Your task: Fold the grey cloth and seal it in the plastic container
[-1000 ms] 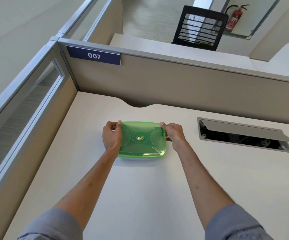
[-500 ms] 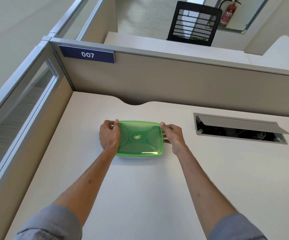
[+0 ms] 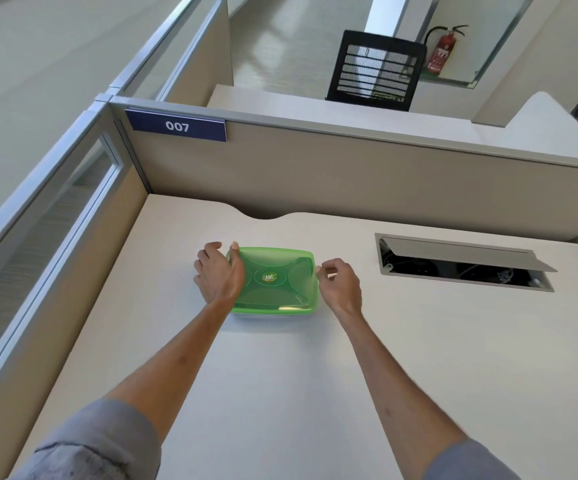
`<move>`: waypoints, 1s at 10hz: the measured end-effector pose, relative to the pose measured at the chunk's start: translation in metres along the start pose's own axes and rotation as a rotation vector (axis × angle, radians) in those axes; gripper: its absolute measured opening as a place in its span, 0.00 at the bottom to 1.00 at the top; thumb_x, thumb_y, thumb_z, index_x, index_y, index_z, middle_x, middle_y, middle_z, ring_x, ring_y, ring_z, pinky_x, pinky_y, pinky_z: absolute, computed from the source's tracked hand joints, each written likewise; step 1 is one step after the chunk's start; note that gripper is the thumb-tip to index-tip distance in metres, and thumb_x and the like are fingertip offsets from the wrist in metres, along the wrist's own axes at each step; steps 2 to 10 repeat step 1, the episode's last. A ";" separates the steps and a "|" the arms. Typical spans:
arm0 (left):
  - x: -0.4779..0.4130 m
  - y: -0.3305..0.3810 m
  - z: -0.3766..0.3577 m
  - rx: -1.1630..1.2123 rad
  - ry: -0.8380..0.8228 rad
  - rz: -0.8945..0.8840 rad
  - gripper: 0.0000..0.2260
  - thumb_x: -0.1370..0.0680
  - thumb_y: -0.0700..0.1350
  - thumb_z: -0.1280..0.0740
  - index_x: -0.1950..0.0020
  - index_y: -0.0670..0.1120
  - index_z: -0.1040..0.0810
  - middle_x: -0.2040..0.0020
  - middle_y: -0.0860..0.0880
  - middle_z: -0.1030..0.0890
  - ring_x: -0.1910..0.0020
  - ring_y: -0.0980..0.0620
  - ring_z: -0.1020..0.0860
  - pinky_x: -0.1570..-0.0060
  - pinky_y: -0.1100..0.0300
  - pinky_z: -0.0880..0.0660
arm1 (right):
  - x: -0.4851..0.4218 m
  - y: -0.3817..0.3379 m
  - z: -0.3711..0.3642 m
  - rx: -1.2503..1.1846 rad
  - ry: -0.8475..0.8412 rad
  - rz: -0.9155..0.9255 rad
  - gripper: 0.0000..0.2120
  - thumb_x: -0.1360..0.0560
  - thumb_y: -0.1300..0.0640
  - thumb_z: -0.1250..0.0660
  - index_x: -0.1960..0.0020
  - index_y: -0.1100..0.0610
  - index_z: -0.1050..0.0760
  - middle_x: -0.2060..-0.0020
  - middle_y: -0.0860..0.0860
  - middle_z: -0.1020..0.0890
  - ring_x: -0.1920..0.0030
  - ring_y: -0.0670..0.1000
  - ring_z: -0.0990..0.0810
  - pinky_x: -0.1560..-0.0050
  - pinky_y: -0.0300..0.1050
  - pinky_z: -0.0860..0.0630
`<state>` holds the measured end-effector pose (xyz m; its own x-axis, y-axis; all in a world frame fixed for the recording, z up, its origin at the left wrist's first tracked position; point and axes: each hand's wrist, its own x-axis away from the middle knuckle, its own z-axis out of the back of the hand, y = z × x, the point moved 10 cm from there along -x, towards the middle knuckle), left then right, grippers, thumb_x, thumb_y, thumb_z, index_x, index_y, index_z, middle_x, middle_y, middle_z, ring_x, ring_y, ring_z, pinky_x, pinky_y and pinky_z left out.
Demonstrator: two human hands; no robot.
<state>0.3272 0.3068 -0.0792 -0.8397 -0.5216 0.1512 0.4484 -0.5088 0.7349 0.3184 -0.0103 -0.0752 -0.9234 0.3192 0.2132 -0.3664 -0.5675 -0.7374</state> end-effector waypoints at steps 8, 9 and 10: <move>0.027 0.027 0.001 -0.108 0.041 -0.260 0.23 0.11 0.54 0.39 0.19 0.45 0.32 0.18 0.43 0.30 0.17 0.40 0.34 0.21 0.38 0.35 | 0.010 -0.022 0.008 0.254 0.062 0.223 0.15 0.14 0.50 0.34 0.30 0.54 0.21 0.32 0.50 0.19 0.31 0.56 0.22 0.33 0.56 0.28; 0.027 0.027 0.001 -0.108 0.041 -0.260 0.23 0.11 0.54 0.39 0.19 0.45 0.32 0.18 0.43 0.30 0.17 0.40 0.34 0.21 0.38 0.35 | 0.010 -0.022 0.008 0.254 0.062 0.223 0.15 0.14 0.50 0.34 0.30 0.54 0.21 0.32 0.50 0.19 0.31 0.56 0.22 0.33 0.56 0.28; 0.027 0.027 0.001 -0.108 0.041 -0.260 0.23 0.11 0.54 0.39 0.19 0.45 0.32 0.18 0.43 0.30 0.17 0.40 0.34 0.21 0.38 0.35 | 0.010 -0.022 0.008 0.254 0.062 0.223 0.15 0.14 0.50 0.34 0.30 0.54 0.21 0.32 0.50 0.19 0.31 0.56 0.22 0.33 0.56 0.28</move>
